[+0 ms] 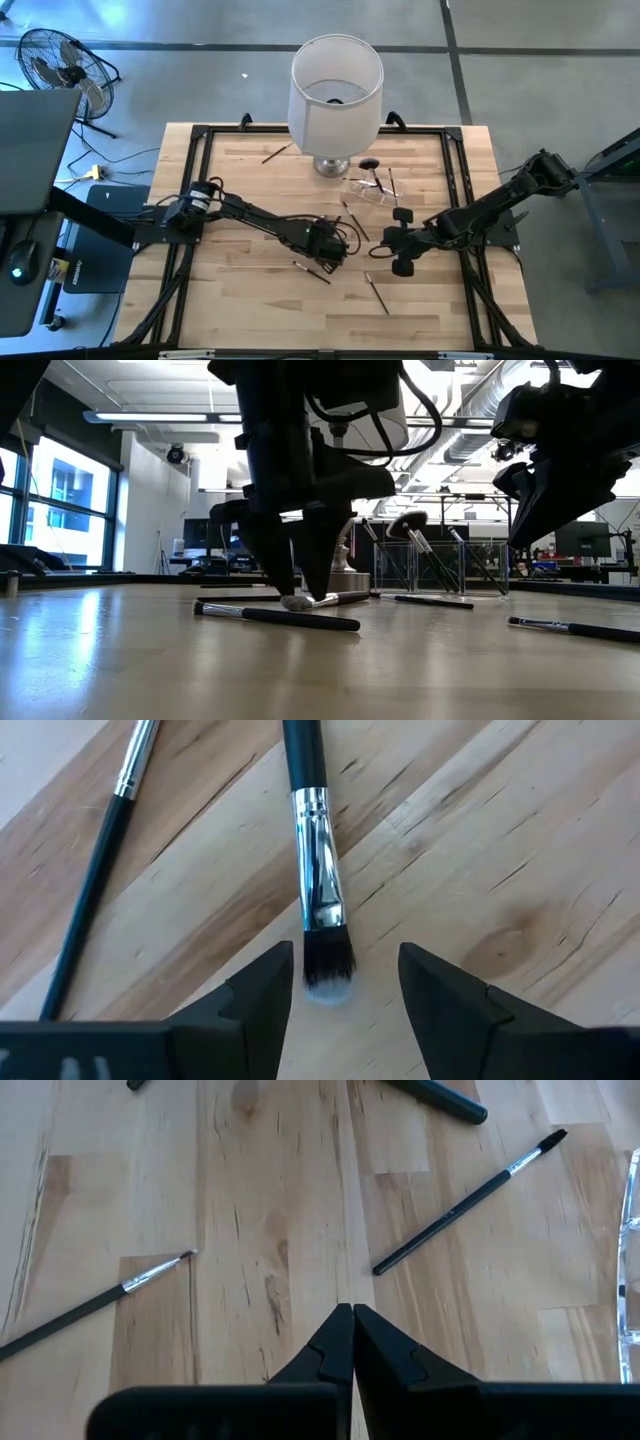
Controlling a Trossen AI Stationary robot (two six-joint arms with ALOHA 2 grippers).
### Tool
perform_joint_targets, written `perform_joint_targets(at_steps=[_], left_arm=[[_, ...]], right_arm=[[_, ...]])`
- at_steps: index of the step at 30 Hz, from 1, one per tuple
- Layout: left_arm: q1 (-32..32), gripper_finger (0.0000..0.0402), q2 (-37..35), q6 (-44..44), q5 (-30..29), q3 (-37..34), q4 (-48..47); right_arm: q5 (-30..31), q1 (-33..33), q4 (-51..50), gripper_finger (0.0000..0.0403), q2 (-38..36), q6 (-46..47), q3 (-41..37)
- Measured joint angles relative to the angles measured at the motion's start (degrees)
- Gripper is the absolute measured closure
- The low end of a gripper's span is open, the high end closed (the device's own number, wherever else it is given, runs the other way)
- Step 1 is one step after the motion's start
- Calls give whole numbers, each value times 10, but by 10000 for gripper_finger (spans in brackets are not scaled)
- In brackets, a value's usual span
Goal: Put items in baskets/containers
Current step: Put the foundation brush into the transparent organizer
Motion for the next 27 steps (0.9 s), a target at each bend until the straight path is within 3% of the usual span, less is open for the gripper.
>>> perform_joint_targets(at_steps=[7, 13, 20, 27], left_arm=[[3, 301, 17, 0, 23, 2, 11], [7, 388, 22, 22, 87, 2, 8], [4, 398, 1, 57, 115, -2, 1], [13, 400, -30, 103, 207, 1, 10]], right_arm=[[2, 0, 1, 398, 0, 0, 0], [2, 0, 4, 401, 0, -2, 0], [9, 0, 8, 394, 0, -45, 0], [76, 2, 32, 367, 0, -228, 0]])
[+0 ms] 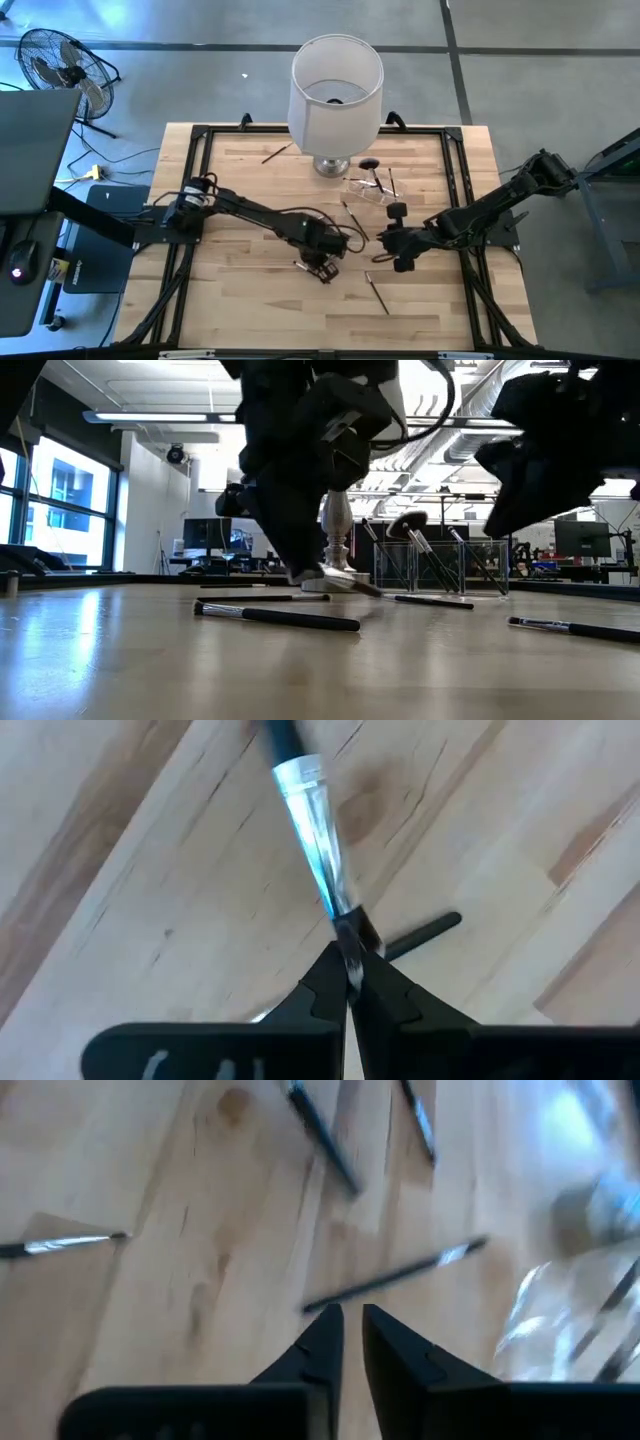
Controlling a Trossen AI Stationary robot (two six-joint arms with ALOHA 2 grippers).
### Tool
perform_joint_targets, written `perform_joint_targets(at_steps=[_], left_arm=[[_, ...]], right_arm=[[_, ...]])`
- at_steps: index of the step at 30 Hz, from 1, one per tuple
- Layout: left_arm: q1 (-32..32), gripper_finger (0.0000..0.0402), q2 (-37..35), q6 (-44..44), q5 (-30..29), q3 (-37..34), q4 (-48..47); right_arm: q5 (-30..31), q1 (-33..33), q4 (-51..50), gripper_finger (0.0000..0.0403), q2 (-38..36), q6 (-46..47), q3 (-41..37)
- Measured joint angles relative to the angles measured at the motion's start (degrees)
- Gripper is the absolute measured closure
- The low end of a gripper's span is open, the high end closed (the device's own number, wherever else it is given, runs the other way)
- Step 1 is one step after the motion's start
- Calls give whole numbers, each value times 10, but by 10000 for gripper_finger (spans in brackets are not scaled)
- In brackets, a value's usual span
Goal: Put items in baskets/containers
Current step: Put the foundation brush into the transparent organizer
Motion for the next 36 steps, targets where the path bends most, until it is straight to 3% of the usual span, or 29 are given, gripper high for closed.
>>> perform_joint_targets(at_steps=[3, 8, 19, 27, 36], left_arm=[[7, 400, -1, 1, 28, -2, 3], [31, 401, -3, -15, 78, -2, 17], [60, 401, -3, -40, 156, -1, 178], [62, 402, -3, -43, 159, -1, 244], [62, 401, -3, -58, 161, -1, 271]], right_arm=[[7, 0, 37, 344, 0, -93, 0], [5, 0, 102, 299, 24, -174, 1], [17, 0, 190, 228, 116, -229, 1], [6, -4, 201, 236, 122, -229, 1], [10, -4, 200, 300, 122, -233, 1]])
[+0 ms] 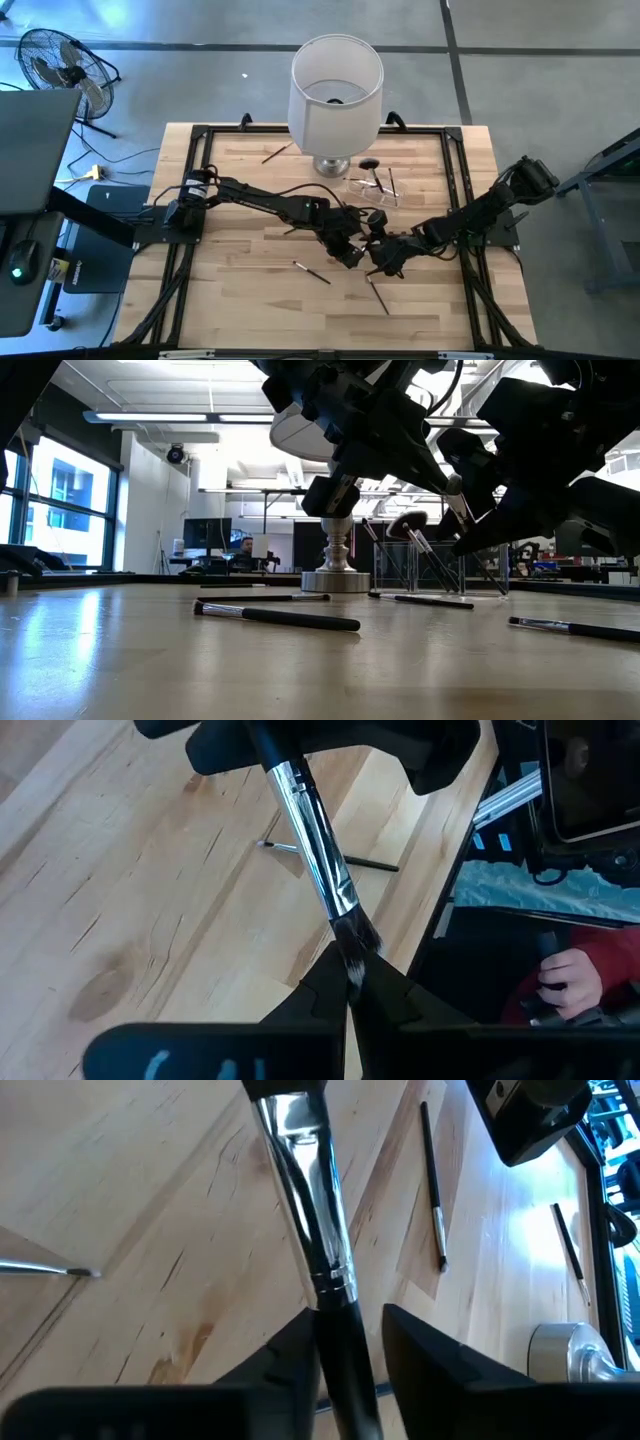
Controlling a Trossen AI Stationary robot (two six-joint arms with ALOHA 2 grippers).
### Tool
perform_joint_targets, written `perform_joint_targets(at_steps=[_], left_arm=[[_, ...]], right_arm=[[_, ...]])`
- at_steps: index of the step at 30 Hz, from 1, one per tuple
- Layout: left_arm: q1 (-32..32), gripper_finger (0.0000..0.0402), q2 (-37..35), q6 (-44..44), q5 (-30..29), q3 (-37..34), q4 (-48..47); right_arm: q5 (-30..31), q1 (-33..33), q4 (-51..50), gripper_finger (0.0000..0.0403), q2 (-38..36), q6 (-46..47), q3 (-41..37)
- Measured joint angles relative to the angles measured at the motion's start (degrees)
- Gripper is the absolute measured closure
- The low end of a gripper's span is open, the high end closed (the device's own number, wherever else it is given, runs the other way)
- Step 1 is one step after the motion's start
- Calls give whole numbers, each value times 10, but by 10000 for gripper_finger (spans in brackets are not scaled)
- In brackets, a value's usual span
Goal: Put items in baskets/containers
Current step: Put the foundation brush into the transparent organizer
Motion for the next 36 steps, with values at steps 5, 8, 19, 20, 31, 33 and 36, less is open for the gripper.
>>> perform_joint_targets(at_steps=[5, 8, 19, 20, 31, 33, 36], left_arm=[[1, 401, -1, 0, -2, 0, 0], [0, 401, -2, 0, -3, 0, 1], [0, 333, -2, 3, -15, 0, 31], [0, 324, -2, 7, -16, 0, 31], [42, 284, -40, 117, -51, 2, -76], [47, 284, -61, 142, -116, 0, -151], [49, 284, -86, 172, -234, 0, -207]], right_arm=[[1, 1, -8, 359, 0, -4, 0], [0, 1, -8, 366, 1, -1, 0], [19, 0, -15, 357, 0, 16, 0], [21, 0, -16, 359, 0, 16, 0], [17, 0, -70, 360, 0, 119, 0], [17, 0, -80, 359, 0, 154, 0], [17, 0, -91, 365, 0, 206, 0]])
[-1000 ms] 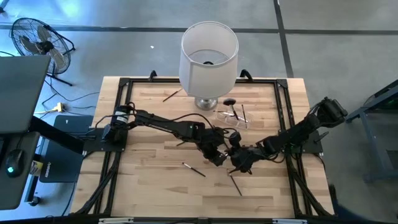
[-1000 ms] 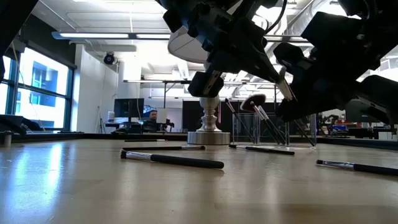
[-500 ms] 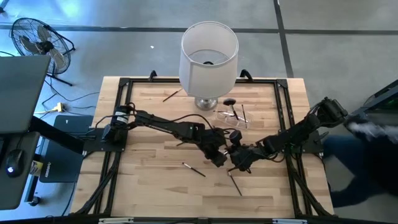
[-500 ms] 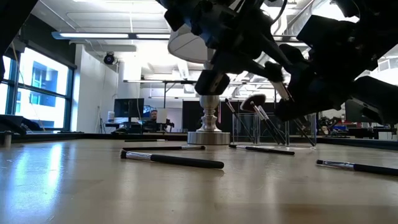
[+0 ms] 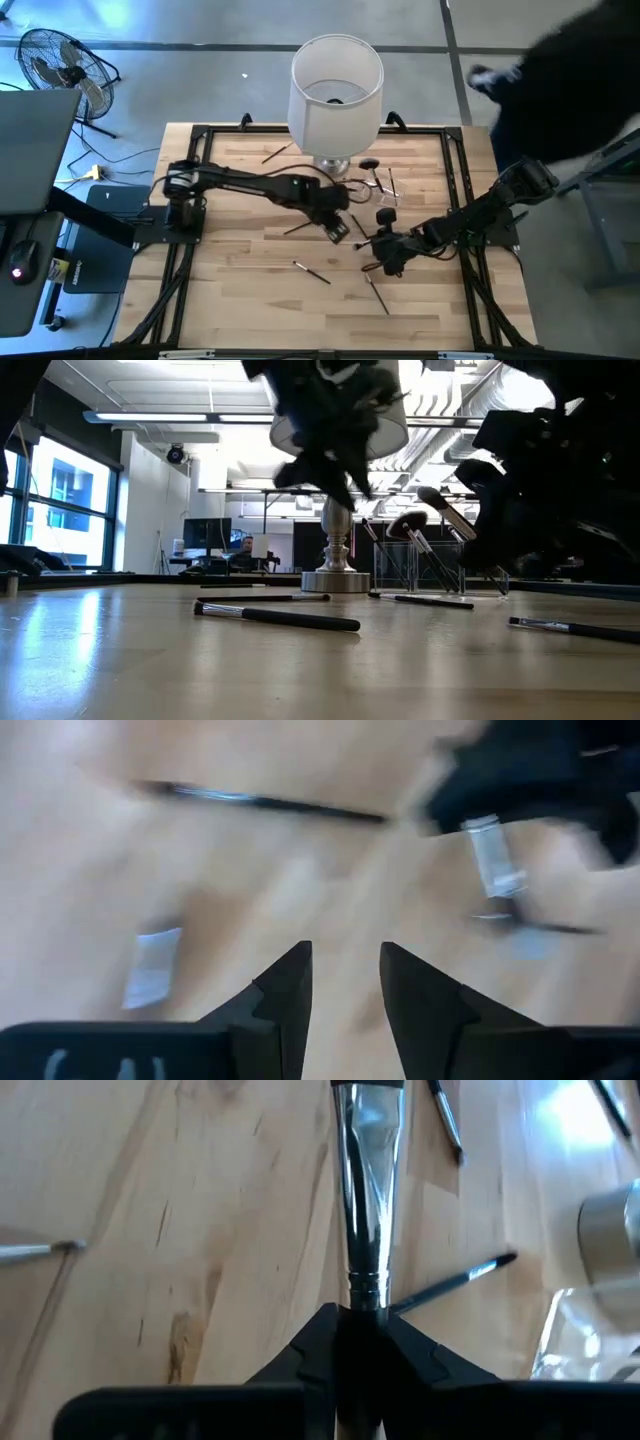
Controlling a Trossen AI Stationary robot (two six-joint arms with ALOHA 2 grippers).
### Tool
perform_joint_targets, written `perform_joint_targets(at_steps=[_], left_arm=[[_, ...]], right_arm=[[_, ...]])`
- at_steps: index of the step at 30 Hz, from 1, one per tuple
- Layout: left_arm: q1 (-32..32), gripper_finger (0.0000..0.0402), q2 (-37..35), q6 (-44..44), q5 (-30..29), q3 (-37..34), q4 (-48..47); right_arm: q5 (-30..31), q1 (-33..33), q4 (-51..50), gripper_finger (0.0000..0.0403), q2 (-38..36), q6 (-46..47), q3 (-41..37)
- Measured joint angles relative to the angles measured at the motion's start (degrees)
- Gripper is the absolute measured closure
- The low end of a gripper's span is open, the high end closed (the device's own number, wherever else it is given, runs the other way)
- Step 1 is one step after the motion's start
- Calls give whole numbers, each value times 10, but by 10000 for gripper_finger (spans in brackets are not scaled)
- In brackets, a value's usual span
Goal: Put items in baskets/containers
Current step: Put the foundation brush into the transparent organizer
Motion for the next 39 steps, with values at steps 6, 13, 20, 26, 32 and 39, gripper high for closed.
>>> perform_joint_targets(at_steps=[6, 13, 20, 26, 32, 39], left_arm=[[11, 288, -80, 84, -105, -27, -104], [52, 319, -247, 116, -101, -247, 23], [73, 330, -432, 98, -87, -470, 168], [80, 330, -546, 96, -100, -567, 165], [95, 330, -597, 101, -104, -595, 171], [110, 330, -599, 129, -97, -598, 189]], right_arm=[[7, -2, -2, 365, 0, 133, 0], [29, -36, 17, 364, 0, 311, 0], [71, -57, 81, 365, -18, 414, 0], [186, -73, 111, 365, -59, 471, 0], [249, -108, 83, 365, -105, 483, -4], [171, -214, 104, 365, -112, 450, -4]])
